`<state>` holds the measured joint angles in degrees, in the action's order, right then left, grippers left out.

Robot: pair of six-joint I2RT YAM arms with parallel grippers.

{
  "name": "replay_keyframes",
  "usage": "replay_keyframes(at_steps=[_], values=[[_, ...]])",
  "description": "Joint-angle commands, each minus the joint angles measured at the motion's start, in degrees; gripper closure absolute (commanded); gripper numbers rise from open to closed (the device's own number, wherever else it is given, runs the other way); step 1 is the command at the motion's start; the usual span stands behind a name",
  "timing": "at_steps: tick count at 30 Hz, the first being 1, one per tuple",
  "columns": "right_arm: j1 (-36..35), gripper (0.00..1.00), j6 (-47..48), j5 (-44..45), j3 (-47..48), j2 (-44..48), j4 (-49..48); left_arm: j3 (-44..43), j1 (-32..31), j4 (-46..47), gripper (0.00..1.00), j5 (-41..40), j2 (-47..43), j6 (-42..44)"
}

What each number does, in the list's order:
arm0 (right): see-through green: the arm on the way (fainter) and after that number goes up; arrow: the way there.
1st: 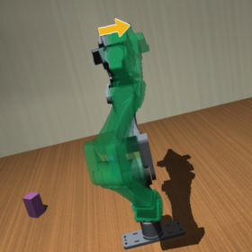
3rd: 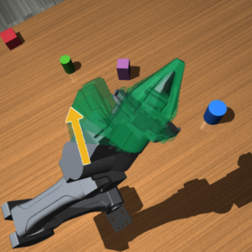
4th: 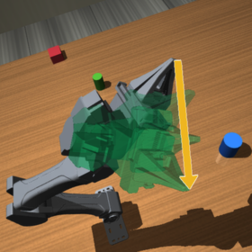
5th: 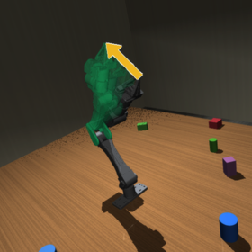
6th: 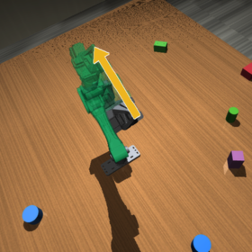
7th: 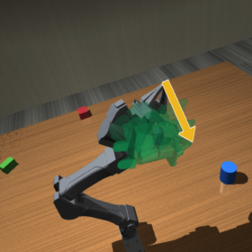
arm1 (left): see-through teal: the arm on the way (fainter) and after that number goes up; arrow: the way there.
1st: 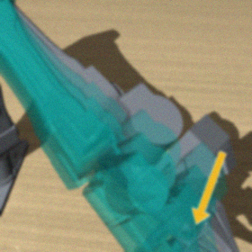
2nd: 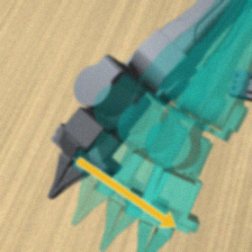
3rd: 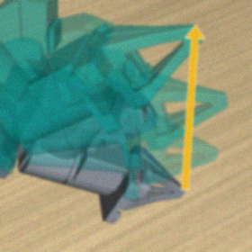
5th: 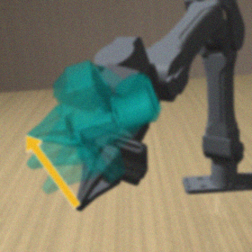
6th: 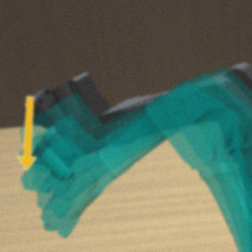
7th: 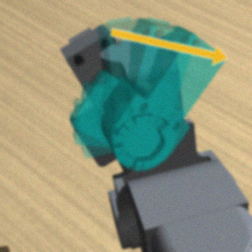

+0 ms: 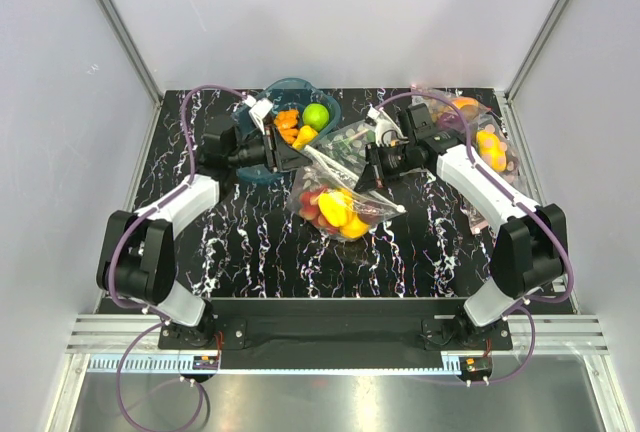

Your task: Open the zip-top bag and remove the fake food

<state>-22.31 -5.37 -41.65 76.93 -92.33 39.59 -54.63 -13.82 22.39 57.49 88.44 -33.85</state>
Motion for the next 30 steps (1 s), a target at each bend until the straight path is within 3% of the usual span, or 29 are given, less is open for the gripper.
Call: replay_keyframes(at_steps=[1, 5, 7, 11, 15, 21, 30], values=[[0.0, 1.00, -2.4, -0.1, 2.4, 1.6, -3.1, 0.3, -0.1, 4.9, 0.52, -2.0, -4.3, -2.0], [0.0, 1.00, -3.3, 5.5, 4.8, 2.7, -3.5, 0.3, -1.2, 0.0, 0.35, -11.1, -11.8, -5.3], [-0.1, 1.00, -4.6, 6.7, 5.3, 3.3, -4.9, -2.0, -4.1, -11.8, 0.31, -17.6, -16.9, -3.3], [-1.1, 1.00, -6.9, 8.5, 4.9, 3.7, -5.9, -6.1, -9.1, -29.2, 0.30, -29.1, -17.8, -6.8], [-2.4, 1.00, -6.4, 10.4, 4.2, 4.3, -4.6, -5.7, -12.5, -39.1, 0.31, -32.5, -16.8, -12.3], [-3.2, 1.00, -6.2, 10.9, 3.5, 5.9, -4.4, -6.7, -13.4, -48.6, 0.30, -38.9, -18.7, -9.7], [-5.8, 1.00, -6.0, 12.6, 0.4, 9.3, -6.0, -8.3, -14.6, -42.9, 0.19, -38.9, -16.1, -13.5]])
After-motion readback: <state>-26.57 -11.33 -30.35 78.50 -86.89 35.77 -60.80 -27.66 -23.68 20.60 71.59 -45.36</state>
